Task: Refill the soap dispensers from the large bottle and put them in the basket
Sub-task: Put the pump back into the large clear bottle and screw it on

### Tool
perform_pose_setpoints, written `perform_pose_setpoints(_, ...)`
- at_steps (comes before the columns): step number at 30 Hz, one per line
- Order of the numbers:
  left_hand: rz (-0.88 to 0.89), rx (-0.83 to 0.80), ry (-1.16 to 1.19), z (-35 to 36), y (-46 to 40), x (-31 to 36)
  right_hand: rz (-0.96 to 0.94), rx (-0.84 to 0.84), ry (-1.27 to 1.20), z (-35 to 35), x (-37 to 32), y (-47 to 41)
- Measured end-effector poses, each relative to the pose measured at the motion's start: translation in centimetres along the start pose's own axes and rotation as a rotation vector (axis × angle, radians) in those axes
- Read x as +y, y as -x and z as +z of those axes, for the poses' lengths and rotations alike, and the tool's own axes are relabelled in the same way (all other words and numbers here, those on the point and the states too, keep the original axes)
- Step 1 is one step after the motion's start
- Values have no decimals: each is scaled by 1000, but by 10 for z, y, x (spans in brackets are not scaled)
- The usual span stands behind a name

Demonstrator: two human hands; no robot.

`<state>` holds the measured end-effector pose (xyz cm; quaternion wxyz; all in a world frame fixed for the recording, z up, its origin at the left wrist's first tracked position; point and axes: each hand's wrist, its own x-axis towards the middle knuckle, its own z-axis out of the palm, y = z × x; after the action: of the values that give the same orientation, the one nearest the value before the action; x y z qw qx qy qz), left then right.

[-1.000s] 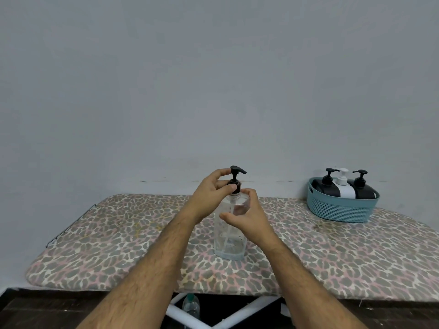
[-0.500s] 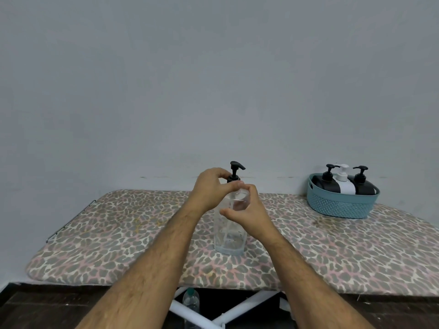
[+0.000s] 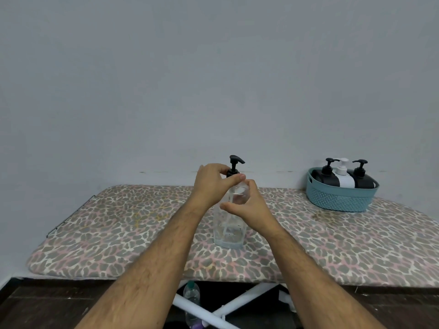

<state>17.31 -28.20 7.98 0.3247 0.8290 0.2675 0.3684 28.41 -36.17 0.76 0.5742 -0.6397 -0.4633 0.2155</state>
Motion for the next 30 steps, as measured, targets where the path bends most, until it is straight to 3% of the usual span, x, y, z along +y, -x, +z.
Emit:
perform_pose_setpoints(7,-26,-201,87,-12,-13,-6,36,-68,-16,-6,1,-4)
perform_pose_setpoints(13,-25,-148,130,-4,0,-12,72,-104,31,-11,-4,1)
perform_pose_setpoints(18,-158,-124,284,-1,32,-44,160,-237,203,-18,10,17)
perform_pose_setpoints(25,-298,-246,286,10,64,-93,190,-146,138,-19,36,30)
perform_pose_setpoints(30,-305,-200,356,30,49,-100,167,-30,57,-25,48,17)
